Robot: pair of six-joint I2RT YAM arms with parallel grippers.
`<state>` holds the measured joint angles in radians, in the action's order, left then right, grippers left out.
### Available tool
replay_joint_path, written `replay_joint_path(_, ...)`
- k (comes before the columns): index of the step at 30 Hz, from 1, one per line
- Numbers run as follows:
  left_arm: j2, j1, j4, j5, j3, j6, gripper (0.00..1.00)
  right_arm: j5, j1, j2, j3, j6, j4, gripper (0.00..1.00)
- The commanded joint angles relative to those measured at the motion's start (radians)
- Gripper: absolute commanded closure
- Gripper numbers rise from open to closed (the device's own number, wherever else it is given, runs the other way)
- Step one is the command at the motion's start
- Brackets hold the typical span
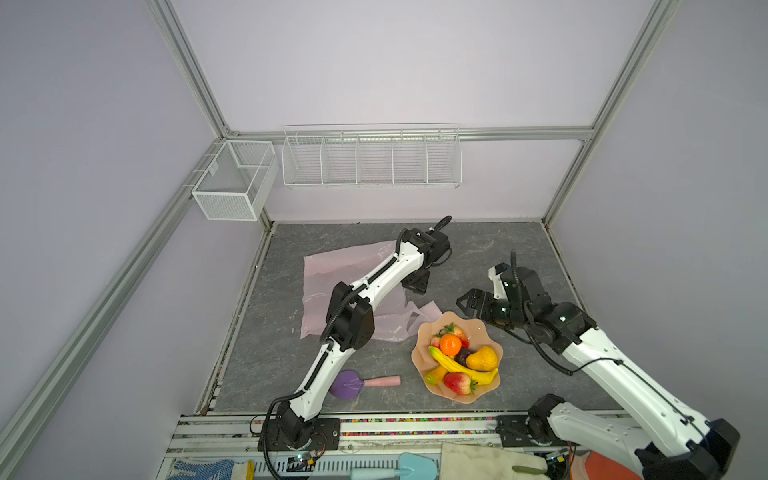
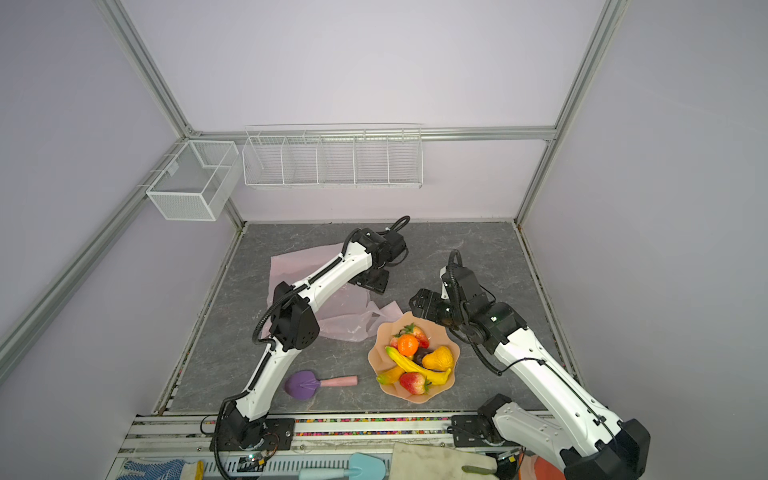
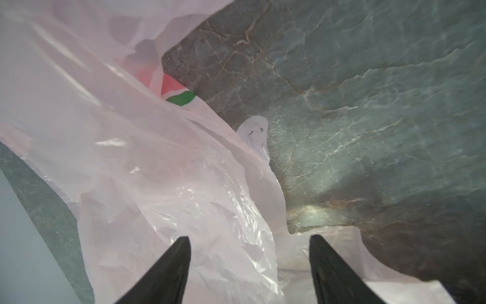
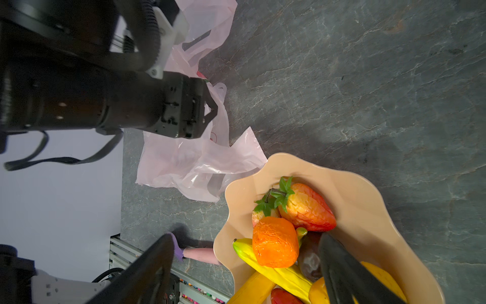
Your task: Place the fruits into the plastic bag
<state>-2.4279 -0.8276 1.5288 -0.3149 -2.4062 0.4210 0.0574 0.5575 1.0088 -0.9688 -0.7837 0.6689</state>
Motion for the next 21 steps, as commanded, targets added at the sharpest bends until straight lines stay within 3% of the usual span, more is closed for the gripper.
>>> replay_joint_path(1, -0.015, -0.03, 0.076, -0.077, -0.009, 0.026, 0.27, 0.019, -0.007, -0.013, -0.006, 0.024, 0.018, 0.11)
replay_joint_path(15, 0.025, -0.091, 0.053, -0.312, 0.26, 0.084, 0.29, 0.07, -0.049, -0.016, 0.001, 0.068, 0.016, 0.11)
replay_joint_path(19, 0.079, -0.091, 0.038, -0.349, 0.342, 0.1, 0.4, 0.074, -0.059, -0.025, -0.002, 0.074, 0.022, 0.11)
replay_joint_path(21, 0.135, -0.09, 0.011, -0.363, 0.404, 0.118, 0.51, 0.07, -0.064, -0.029, -0.002, 0.076, 0.027, 0.11)
